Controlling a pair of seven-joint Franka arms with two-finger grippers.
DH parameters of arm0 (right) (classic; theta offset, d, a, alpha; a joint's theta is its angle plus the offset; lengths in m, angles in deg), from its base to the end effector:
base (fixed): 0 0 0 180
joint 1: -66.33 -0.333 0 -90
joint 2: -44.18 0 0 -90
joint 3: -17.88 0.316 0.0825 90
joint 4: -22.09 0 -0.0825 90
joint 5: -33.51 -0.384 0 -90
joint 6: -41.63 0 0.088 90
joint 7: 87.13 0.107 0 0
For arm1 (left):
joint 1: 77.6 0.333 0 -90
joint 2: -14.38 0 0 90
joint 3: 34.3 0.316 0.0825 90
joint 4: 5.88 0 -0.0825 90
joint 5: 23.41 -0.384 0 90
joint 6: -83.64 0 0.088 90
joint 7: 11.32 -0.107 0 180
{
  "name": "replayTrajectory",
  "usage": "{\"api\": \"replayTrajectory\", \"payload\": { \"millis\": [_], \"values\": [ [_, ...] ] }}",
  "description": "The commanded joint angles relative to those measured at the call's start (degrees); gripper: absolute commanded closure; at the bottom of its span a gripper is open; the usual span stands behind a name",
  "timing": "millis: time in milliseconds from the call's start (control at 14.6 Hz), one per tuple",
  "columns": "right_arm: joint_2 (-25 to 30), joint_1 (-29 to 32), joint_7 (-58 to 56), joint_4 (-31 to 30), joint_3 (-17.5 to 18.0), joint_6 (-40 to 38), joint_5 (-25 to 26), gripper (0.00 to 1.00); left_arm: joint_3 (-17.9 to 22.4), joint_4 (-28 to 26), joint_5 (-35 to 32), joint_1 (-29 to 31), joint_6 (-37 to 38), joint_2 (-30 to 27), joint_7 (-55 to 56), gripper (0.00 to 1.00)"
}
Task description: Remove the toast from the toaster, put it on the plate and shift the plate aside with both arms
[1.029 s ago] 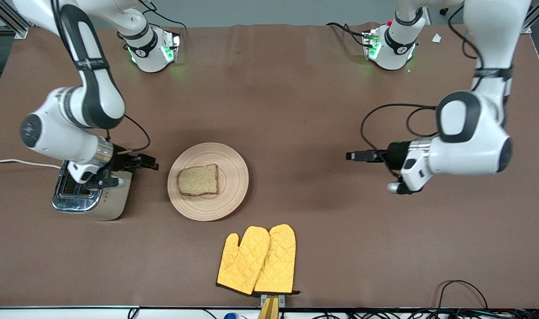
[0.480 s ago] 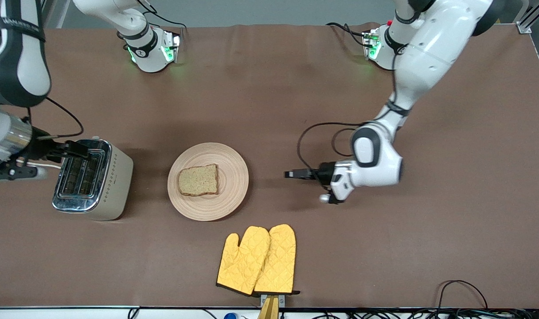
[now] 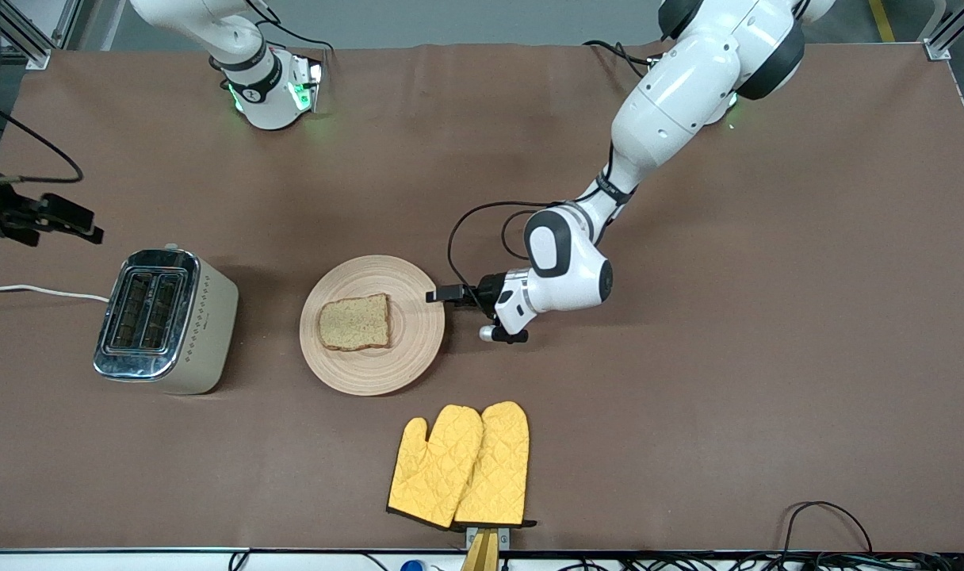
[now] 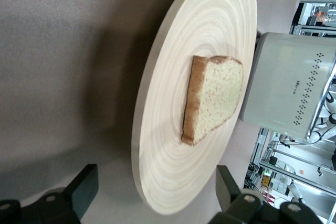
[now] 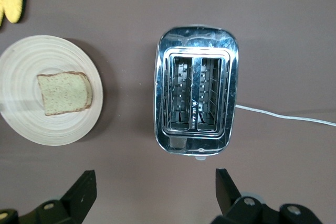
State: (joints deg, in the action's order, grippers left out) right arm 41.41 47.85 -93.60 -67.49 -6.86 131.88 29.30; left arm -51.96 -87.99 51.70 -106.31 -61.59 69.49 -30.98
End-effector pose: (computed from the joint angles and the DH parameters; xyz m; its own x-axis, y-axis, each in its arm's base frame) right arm 0.5657 -0.0484 0.6038 0.9997 0.0030 -0.0260 0.0015 -0.9984 -0.0565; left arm 0.5418 -0.4883 0.1409 0.9825 0.0210 -0.1851 0.1670 -0.5390 0.8256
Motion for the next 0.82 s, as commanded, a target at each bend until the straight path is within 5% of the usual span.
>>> {"api": "replayTrajectory", "payload": {
  "millis": [0,206,275,412,549,686,755],
  "values": [
    [-0.31,-0.25,1.47,1.08,0.66,-0.69,1.4,0.0,0.17,3.89,0.75,-0.9,-1.55,2.64,-0.47,0.04],
    [-0.31,-0.07,1.03,1.08,0.66,-0.78,1.4,0.0,0.08,3.98,0.83,-1.25,-2.51,2.73,-0.47,0.18],
    [-0.31,-0.07,1.03,1.08,0.57,-0.78,1.4,0.0,0.08,3.98,0.83,-1.6,-2.78,3.08,-0.47,0.29],
    [-0.23,1.5,0.76,0.99,1.18,-0.86,1.31,0.0,0.17,3.98,0.75,-1.96,-2.87,3.26,-0.9,0.66],
    [-0.05,9.63,0.76,1.07,8.52,-2.0,1.31,0.0,0.08,3.98,0.83,-1.96,-2.87,3.26,-1.34,0.99],
    [1.61,19.66,0.67,1.08,19.33,-1.92,1.4,0.0,0.17,3.98,0.83,-1.96,-3.13,3.34,-3.09,1.0],
    [1.62,19.7,0.94,1.08,19.99,-1.83,2.1,0.0,0.08,3.89,0.83,-1.87,-3.22,3.34,-3.97,1.0]
  ]
}}
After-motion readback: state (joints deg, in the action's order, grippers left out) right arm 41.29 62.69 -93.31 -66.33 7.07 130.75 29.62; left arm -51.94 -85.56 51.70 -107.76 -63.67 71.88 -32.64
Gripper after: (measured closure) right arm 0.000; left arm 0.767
